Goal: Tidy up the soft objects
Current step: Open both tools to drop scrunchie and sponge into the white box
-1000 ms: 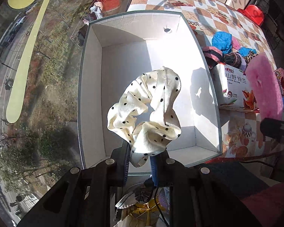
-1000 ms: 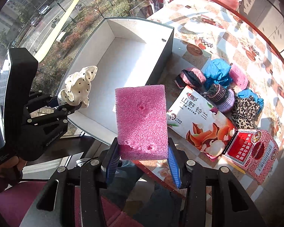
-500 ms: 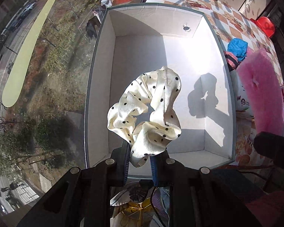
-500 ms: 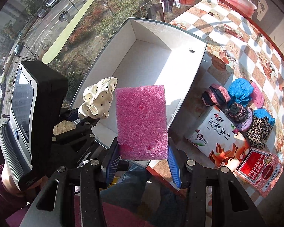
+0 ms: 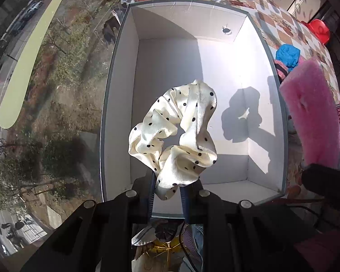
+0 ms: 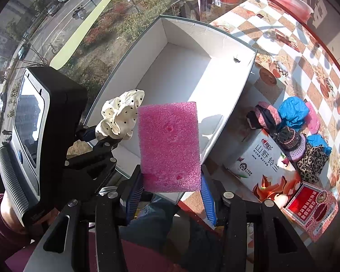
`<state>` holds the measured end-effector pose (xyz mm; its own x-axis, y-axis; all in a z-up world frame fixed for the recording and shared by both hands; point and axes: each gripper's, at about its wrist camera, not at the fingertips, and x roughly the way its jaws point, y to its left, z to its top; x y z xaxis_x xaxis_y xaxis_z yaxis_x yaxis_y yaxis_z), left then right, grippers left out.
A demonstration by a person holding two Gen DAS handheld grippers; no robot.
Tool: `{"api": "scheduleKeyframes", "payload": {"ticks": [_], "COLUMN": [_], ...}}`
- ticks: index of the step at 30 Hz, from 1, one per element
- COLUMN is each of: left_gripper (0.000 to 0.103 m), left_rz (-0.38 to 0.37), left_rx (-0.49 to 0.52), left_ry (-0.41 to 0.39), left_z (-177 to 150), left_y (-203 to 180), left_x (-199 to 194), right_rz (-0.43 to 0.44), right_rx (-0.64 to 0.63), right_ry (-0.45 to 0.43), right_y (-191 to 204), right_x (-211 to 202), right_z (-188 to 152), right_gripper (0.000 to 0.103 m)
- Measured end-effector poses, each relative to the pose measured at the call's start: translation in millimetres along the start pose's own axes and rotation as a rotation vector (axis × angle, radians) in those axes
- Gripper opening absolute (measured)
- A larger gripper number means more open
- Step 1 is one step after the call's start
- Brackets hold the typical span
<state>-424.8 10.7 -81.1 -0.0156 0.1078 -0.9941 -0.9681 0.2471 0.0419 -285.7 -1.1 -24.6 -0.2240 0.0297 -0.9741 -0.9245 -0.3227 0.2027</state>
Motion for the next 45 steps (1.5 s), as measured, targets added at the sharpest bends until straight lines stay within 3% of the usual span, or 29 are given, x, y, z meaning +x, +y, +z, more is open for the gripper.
{"api": "scheduleKeyframes", "payload": {"ticks": [9, 11, 15, 16, 17, 19, 23, 25, 30, 45], "left_gripper": [0.026, 0.035, 0.078, 0.084, 0.085, 0.091, 0.093, 0.1, 0.103, 0.103], "left_rz": [-0.002, 0.001, 0.014, 0.012, 0.008, -0.005, -0.018, -0.012, -0.053, -0.048], "left_rx": [-0.003, -0.001, -0.006, -0.012, -0.018, -0.029, -0.054, -0.061, -0.088, -0.021], "left_ry": [0.002, -0.002, -0.021, -0.033, -0.044, -0.053, -0.063, -0.074, -0.08, -0.083], "left_z": [-0.2, 0.0, -0.7, -0.7, -0.8, -0.3, 2.4, 3.4, 5.5, 12.0], "left_y": [-0.1, 0.0, 1.4, 2.2, 3.2, 5.4, 7.4, 8.9, 15.2, 8.2], "left_x": [1.1, 1.1, -1.1, -2.2, -3.5, -4.5, -5.7, -7.3, -8.5, -15.3], "right_rz": [0.004, 0.005, 0.006, 0.005, -0.002, -0.028, -0.07, -0.081, -0.056, -0.051], "right_rx": [-0.015, -0.021, -0.027, -0.025, -0.02, -0.012, 0.011, 0.032, 0.093, 0.143], "right_ry": [0.017, 0.017, 0.021, 0.021, 0.013, -0.012, -0.015, -0.002, -0.01, -0.048], "right_y": [1.8, 3.1, 4.2, 3.9, 3.1, 1.6, -3.6, -8.5, -19.8, -23.6], "right_x": [6.7, 7.2, 8.6, 8.6, 8.0, 3.3, 1.3, 3.4, 0.6, -8.0], "right_z": [2.1, 2.7, 3.2, 3.0, 3.3, 3.1, 3.7, 2.8, 0.4, 0.0], "right_gripper": [0.048, 0.048, 0.05, 0.063, 0.084, 0.09, 0.092, 0.102, 0.102, 0.102]}}
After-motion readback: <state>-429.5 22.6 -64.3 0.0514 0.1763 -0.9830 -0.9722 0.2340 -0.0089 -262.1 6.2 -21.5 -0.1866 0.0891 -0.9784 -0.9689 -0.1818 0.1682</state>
